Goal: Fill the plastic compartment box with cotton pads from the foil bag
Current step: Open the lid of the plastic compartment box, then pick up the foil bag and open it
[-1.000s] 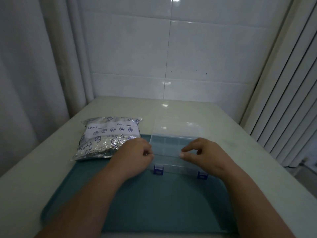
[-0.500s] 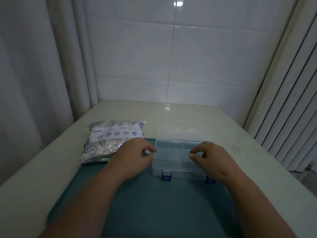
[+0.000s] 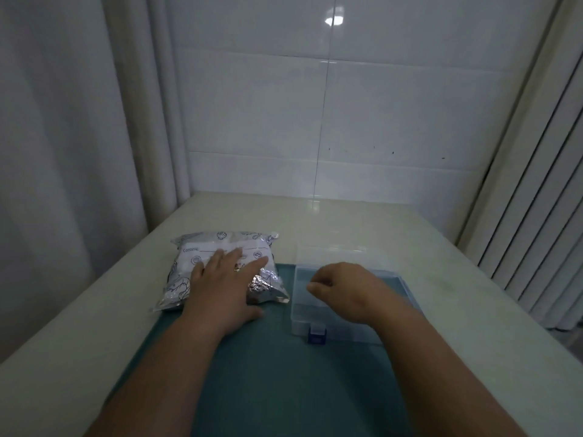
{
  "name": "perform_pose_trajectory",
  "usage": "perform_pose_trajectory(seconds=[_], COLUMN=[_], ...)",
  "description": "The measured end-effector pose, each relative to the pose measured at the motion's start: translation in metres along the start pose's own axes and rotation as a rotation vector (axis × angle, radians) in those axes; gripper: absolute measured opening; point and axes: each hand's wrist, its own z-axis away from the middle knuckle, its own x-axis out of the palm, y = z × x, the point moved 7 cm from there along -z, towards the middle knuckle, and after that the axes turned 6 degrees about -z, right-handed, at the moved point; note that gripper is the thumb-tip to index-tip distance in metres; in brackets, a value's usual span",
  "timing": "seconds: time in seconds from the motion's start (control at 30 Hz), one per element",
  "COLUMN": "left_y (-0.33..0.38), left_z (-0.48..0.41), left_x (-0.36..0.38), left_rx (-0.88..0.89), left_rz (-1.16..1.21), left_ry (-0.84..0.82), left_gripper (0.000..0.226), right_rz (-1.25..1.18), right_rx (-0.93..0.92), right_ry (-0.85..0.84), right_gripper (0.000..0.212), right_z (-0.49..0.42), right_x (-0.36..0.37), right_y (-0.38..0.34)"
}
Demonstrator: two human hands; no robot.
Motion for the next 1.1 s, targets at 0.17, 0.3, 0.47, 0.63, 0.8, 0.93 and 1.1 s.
perform_pose_trajectory(seconds=[0.17,0.3,0.47,0.63,0.8,0.93,1.1], left_y=[0.001,-0.002,-0.007,-0.019,-0.038,-0.029,-0.004], left_z=[-0.004,-0.004,0.009,0.02,0.02,0.008,0.01], left_x=[-0.006,-0.018,-0.049,-0.065,-0.054,-0.035,-0.019], left_rx=[0.002,0.019,0.016,-0.09,-0.364,-0.431,-0.527], left_rz=[-0.003,0.129,0.584,1.053,1.706,2.219,2.247], left_ry=[0.183,0.386,0.668,0.782,0.862,0.549,0.182], left_gripper=[0.078,0.051,0.047,0.045,0.015,0.017,0.031], right_rz=[0.008,0.014,-0.121,-0.239,-0.363,-0.607,-1.061], right_rx=[0.03,0.001,-0.082,-0.111,-0.088,-0.099,-0.072], right_ry=[0.04,0.064,0.199,0.381,0.497,0.552,0.406], right_gripper=[0.03,0.03,0.026,0.027,0.027,0.021,0.031], right_z=[0.003,0.009,0.011,0.015,0.018,0.019,0.018], right_x=[0.006,0.004,-0.008,-0.023,-0.031,-0.036,-0.029], right_y=[0.008,0.013,0.012,0.013,0.018,0.024,0.021])
